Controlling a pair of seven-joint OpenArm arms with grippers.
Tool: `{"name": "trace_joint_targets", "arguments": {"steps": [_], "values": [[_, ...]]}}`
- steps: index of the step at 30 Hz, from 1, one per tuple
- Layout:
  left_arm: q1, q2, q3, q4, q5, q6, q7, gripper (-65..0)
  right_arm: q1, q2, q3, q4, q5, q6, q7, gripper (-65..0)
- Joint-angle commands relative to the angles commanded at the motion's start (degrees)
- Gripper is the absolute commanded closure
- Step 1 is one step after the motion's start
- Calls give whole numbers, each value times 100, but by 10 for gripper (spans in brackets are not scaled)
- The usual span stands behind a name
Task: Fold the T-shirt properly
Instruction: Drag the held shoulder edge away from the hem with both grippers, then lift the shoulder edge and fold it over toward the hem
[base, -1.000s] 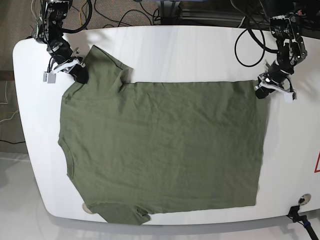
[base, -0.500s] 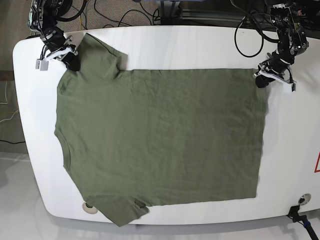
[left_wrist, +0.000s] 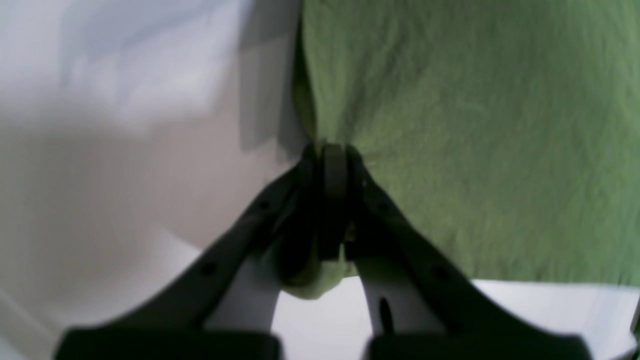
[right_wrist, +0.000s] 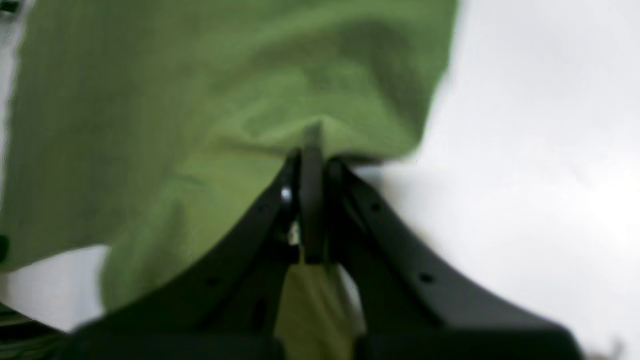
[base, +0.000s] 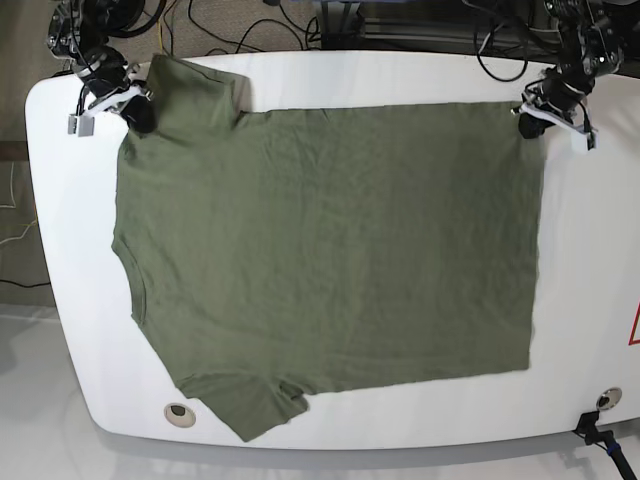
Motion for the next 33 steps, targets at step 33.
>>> {"name": "trace_joint_targets", "arguments": {"steps": [33], "values": [[404,161,-639,1486,139,28,-3,0,330,-176,386,1507,-576,285,-76,0]]}}
